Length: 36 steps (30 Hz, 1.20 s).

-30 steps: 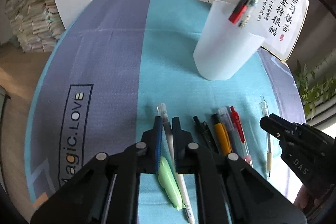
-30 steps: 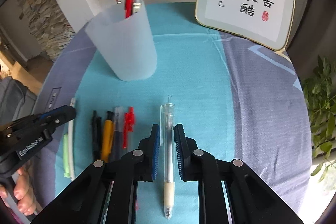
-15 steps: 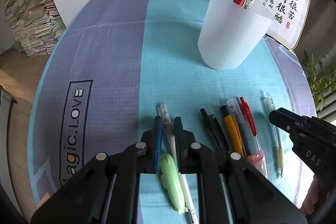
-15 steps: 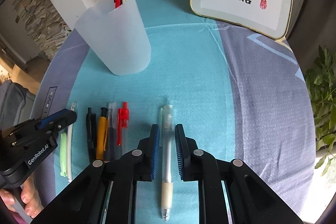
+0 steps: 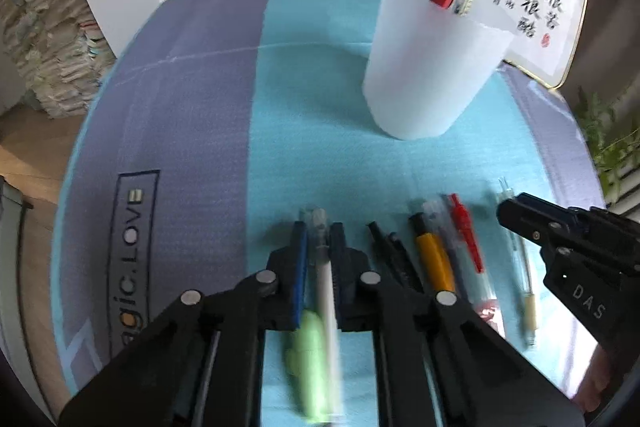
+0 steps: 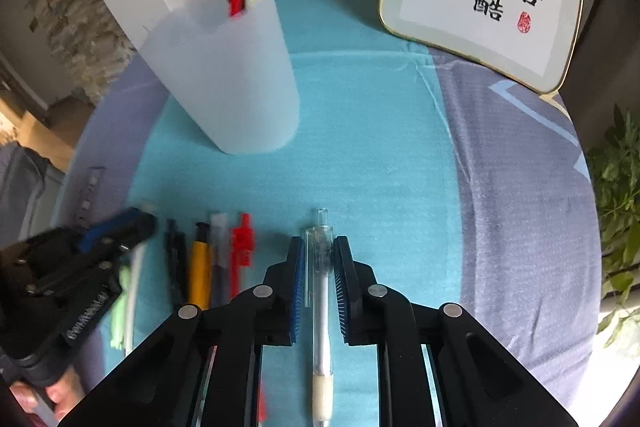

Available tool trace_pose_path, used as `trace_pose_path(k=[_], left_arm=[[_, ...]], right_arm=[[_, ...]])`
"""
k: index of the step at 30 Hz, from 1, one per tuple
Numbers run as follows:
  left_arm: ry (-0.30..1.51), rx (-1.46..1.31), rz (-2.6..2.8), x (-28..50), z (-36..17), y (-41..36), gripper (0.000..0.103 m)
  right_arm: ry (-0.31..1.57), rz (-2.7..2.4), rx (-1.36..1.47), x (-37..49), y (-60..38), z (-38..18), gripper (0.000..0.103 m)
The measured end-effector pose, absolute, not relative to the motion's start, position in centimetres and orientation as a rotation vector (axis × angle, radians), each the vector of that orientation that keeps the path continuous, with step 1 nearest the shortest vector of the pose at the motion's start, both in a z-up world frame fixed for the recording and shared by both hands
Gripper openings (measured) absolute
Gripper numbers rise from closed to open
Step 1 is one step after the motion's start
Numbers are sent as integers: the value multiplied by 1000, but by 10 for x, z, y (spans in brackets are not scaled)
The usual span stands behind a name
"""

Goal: Organize stationery
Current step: 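Lift the white pen with the left tool while the right lifts the clear pen, then lower the white pen into the frosted cup and open the left tool while the right holds the clear pen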

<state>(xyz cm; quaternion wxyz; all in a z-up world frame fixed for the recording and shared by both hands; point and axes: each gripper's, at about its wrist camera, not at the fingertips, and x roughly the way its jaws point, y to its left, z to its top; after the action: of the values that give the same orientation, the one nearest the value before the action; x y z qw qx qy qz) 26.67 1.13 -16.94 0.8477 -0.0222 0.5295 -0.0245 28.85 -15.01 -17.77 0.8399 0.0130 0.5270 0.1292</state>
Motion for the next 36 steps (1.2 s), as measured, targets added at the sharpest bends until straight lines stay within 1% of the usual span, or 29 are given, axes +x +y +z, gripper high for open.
trace_pose_path(k=[9,11,18,27,36], left_arm=[[986,-84,-64,239,-118,18,9],[955,-86,-74,232,-106,17,9],[852,-88,-95,213,-68,16,9],[771,-61,-93,205,-38,12,9],[707,-23,-93,220,-1,2,9]], right_arm=[[942,300,77,247,-166,-118,15],[913,308,85,238,-169,-108,11],[818,320,93,216,-172,-77,11],[784,315,107,204,-179,-67,11],[775,314,124,200,-187,-67,11]])
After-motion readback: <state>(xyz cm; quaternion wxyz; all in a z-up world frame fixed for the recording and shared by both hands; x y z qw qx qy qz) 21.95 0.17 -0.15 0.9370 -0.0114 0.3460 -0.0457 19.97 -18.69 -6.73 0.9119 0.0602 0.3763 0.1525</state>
